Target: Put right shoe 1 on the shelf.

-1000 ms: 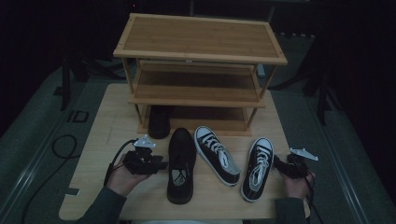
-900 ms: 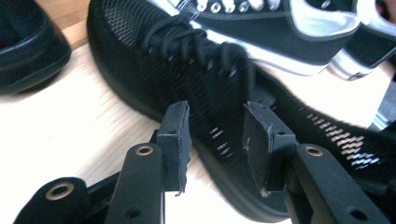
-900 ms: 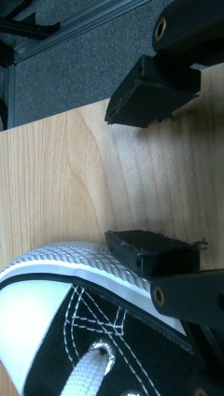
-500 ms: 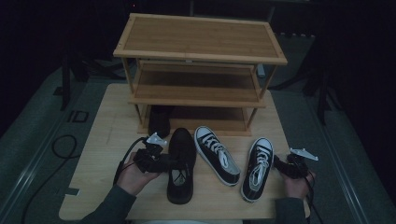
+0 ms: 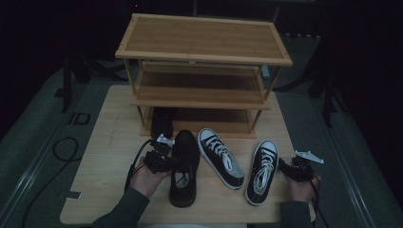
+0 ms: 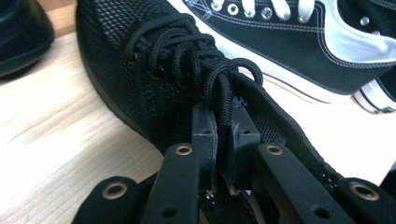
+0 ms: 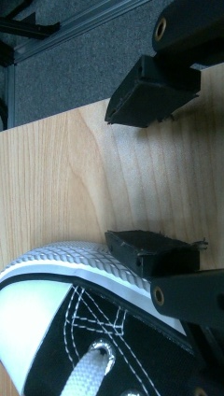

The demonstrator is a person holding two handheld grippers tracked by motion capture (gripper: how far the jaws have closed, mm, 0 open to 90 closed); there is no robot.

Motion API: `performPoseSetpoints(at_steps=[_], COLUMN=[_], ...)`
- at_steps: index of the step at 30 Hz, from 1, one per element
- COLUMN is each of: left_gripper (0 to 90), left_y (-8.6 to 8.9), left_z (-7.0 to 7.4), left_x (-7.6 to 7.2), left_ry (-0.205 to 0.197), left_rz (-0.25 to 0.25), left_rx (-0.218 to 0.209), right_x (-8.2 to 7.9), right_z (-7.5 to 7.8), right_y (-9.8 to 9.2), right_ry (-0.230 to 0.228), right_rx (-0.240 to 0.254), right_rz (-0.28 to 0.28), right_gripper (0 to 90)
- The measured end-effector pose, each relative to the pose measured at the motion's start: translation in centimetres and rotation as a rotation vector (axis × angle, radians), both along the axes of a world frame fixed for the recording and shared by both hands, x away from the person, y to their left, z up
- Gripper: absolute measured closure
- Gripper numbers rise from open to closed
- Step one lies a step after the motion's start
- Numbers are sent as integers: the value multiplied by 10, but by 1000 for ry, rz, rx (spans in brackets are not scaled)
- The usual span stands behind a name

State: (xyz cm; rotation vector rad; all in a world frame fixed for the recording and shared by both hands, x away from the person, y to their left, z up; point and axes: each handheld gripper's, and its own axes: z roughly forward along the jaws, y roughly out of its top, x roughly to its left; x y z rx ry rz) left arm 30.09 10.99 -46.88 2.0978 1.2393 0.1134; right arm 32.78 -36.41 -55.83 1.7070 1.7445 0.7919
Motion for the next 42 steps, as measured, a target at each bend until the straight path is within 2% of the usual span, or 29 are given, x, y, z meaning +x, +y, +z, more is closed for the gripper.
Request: performPoseSetpoints(at_steps=[7, 14, 17, 19, 22, 25, 30, 31, 33, 38, 42], left_gripper=[861, 861, 861, 861, 861, 861, 863, 863, 863, 864, 864], left_y=[5, 1, 2, 3, 3, 2, 0, 0, -4, -9, -8], left_z=[4, 13, 16, 17, 15, 14, 12, 12, 9, 3, -2], left_x=[2, 12, 21, 30, 45, 60, 82, 82, 93, 105, 113], left_ry=[-40, -91, -102, -120, -130, -155, -184, -184, -192, -215, -237], left_rz=[61, 81, 94, 84, 92, 104, 151, 151, 193, 250, 292], left_rx=[-47, -51, -57, -69, -69, -66, -66, -66, -64, -45, -49], right_x=[0, 0, 0, 0, 0, 0, 0, 0, 0, 0, 1], right_z=[0, 0, 0, 0, 0, 0, 0, 0, 0, 0, 0], right_y=[0, 0, 0, 0, 0, 0, 0, 0, 0, 0, 0], right_ry=[0, 0, 0, 0, 0, -1, 1, 0, 0, 0, 0], right_rx=[0, 0, 0, 0, 1, -1, 1, 1, 1, 1, 1], right_rz=[0, 0, 0, 0, 0, 1, 1, 1, 2, 2, 4], right_gripper=[364, 364, 364, 364, 364, 364, 364, 364, 364, 364, 364])
